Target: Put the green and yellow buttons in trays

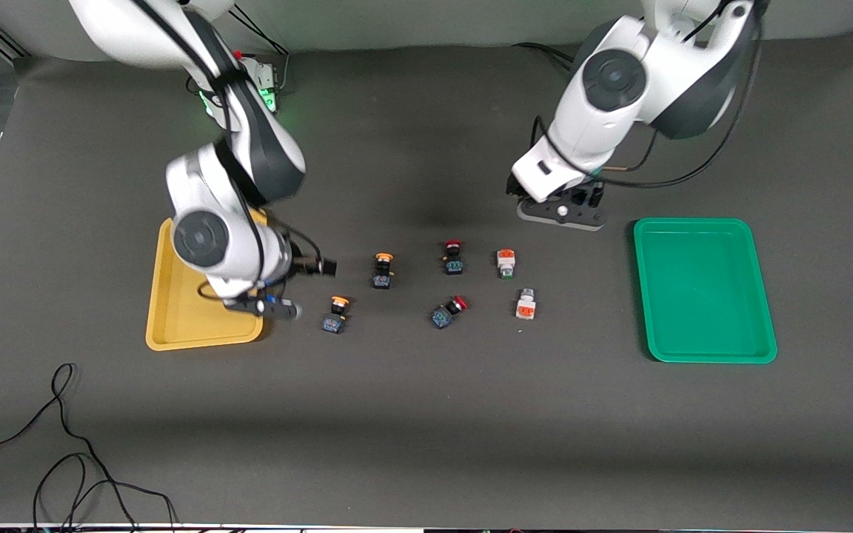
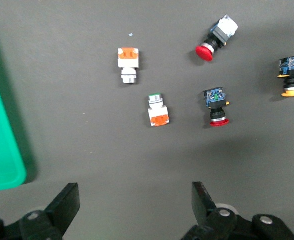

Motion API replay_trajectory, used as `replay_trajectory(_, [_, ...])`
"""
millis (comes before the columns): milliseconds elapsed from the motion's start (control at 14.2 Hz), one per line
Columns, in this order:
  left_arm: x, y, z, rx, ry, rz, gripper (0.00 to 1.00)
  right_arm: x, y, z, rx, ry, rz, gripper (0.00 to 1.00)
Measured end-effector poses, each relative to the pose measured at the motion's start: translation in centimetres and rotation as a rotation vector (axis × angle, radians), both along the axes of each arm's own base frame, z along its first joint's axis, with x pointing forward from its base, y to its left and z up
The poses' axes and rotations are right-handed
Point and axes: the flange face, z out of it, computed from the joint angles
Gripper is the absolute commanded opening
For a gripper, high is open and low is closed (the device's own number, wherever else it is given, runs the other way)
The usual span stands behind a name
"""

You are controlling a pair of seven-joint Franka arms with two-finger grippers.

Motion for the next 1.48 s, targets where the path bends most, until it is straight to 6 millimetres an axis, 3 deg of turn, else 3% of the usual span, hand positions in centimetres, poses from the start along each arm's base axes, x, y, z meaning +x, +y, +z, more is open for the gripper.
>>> replay_trajectory(281, [0.3, -2.5, -8.0, 0.02, 0.027, 0.024, 1.0, 1.5, 0.2, -10.1, -0.019, -0.046, -0.019, 1.0])
replay_trajectory(422, [1.1, -2.5, -12.3, 0.032, 0.041, 0.046, 1.0, 1.1, 0.8, -13.3, -0.03, -0.04, -0.01, 1.0])
replay_trajectory(562, [1.6, -2.5, -16.2, 0.04, 0.047, 0.079, 1.0, 0.8, 1.3, -14.7, -0.033, -0.045, -0.002, 1.0])
replay_trajectory(703, [2.0, -2.5, -18.9, 0.035, 0.038, 0.095, 1.0, 0.8, 1.4, -15.2, -0.033, -0.047, -0.001, 0.7])
replay_trajectory(773, [2.1, -2.6, -19.8, 0.033, 0.035, 0.097, 1.0, 0.9, 1.4, -15.2, -0.033, -0.049, -0.002, 0.4])
replay_trajectory(843, [2.1, -2.6, -20.5, 0.032, 0.032, 0.099, 1.0, 0.9, 1.4, -15.1, -0.032, -0.052, -0.002, 0.0])
replay_trajectory(1124, [2.0, -2.6, -22.6, 0.034, 0.035, 0.101, 0.97, 1.2, 1.5, -14.8, -0.025, -0.065, -0.015, 0.0])
replay_trajectory(1265, [2.0, -2.7, -23.3, 0.038, 0.041, 0.102, 0.77, 2.1, 1.1, -13.2, -0.026, -0.076, -0.024, 0.0])
replay_trajectory(1335, [2.0, -2.7, -23.4, 0.039, 0.042, 0.102, 0.69, 2.9, -0.3, -10.7, -0.042, -0.055, -0.029, 0.0])
replay_trajectory(1476, [2.0, -2.9, -23.5, 0.04, 0.043, 0.116, 0.58, 4.1, -4.7, -2.3, -0.059, 0.004, -0.034, 0.0])
